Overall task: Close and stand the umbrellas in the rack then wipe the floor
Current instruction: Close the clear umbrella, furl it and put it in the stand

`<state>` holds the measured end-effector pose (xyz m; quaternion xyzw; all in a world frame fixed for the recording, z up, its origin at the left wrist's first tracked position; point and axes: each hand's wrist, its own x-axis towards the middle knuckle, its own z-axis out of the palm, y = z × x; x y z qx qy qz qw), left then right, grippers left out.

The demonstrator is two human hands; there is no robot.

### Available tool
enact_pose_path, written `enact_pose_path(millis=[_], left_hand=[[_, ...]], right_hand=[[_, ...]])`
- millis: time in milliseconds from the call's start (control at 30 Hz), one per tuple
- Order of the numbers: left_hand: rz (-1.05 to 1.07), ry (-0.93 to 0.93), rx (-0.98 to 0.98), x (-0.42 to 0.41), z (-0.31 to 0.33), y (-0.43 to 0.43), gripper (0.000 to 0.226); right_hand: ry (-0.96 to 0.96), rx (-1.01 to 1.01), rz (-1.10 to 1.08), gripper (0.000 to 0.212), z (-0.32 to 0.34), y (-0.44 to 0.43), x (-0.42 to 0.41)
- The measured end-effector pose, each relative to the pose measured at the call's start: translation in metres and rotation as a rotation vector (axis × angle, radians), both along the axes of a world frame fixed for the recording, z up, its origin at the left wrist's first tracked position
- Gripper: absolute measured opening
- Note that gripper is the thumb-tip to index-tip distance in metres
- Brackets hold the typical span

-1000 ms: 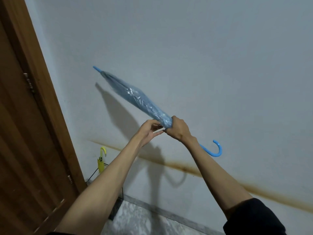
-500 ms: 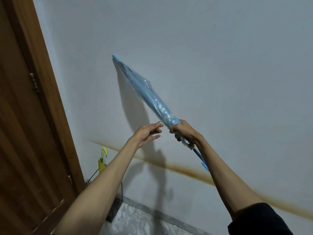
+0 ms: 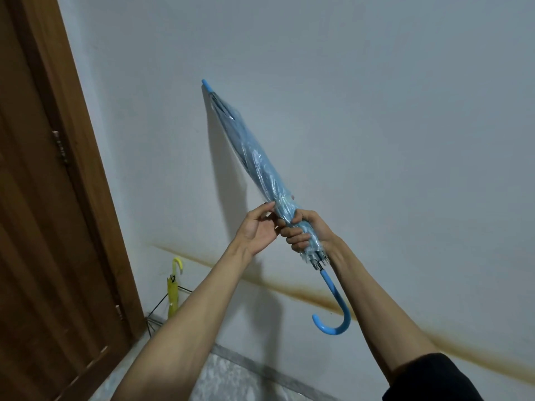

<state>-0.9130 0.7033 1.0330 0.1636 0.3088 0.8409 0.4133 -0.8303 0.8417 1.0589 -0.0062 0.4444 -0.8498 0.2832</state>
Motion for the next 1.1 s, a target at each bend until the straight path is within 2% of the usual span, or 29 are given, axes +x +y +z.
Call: enact_pose_path(millis=[33, 133, 167, 233, 300, 333, 367, 433, 500, 567, 667, 833, 967, 1100], left_hand=[[0.001, 0.022, -0.014, 0.0, 0.002, 0.0, 0.034], [0.041, 0.082, -0.086, -0.001, 0.006, 0.001, 0.003], [0.069, 0.082, -0.11, -0.002, 0.006, 0.001, 0.005], [0.132, 0.077, -0.144, -0.005, 0.007, 0.006, 0.003], [0.204, 0.069, -0.192, -0.007, 0.007, 0.014, 0.006], [0.233, 0.067, -0.216, -0.007, 0.006, 0.019, 0.008], [0.259, 0.058, -0.228, -0.007, 0.007, 0.023, 0.012], [0.295, 0.018, -0.245, -0.007, 0.005, 0.034, 0.02], [0.337, -0.025, -0.29, -0.008, 0.003, 0.043, 0.025], [0.366, -0.069, -0.332, -0.009, -0.001, 0.05, 0.026], [0.345, -0.101, -0.345, -0.006, -0.007, 0.055, 0.027], [0.263, 0.067, -0.369, 0.003, -0.006, 0.055, 0.024], [0.272, 0.139, -0.409, 0.006, 0.0, 0.061, 0.019], [0.309, 0.146, -0.415, 0.011, 0.008, 0.066, 0.01]], right_hand=[[0.008, 0.075, -0.03, 0.022, 0.003, 0.0, 0.003], [0.037, 0.473, -0.199, 0.037, 0.017, 0.006, 0.011], [0.053, 0.591, -0.245, 0.048, 0.022, 0.01, 0.012], [0.102, 0.89, -0.325, 0.086, 0.027, 0.017, 0.011], [0.171, 1.355, -0.448, 0.132, 0.029, 0.016, 0.009], [0.234, 1.593, -0.499, 0.145, 0.026, 0.012, 0.008], [0.328, 1.814, -0.553, 0.149, 0.021, 0.005, 0.006], [0.501, 2.165, -0.649, 0.143, 0.005, -0.008, 0.002], [0.566, 2.367, -0.654, 0.127, -0.011, -0.02, -0.001], [0.507, 2.433, -0.63, 0.109, -0.027, -0.021, -0.003], [0.419, 2.404, -0.685, 0.087, -0.041, -0.01, -0.003], [0.434, 2.299, -0.832, 0.047, -0.048, 0.015, 0.002], [0.39, 2.062, -0.93, 0.018, -0.047, 0.026, -0.004], [0.217, 1.825, -0.834, 0.007, -0.029, 0.033, -0.01]])
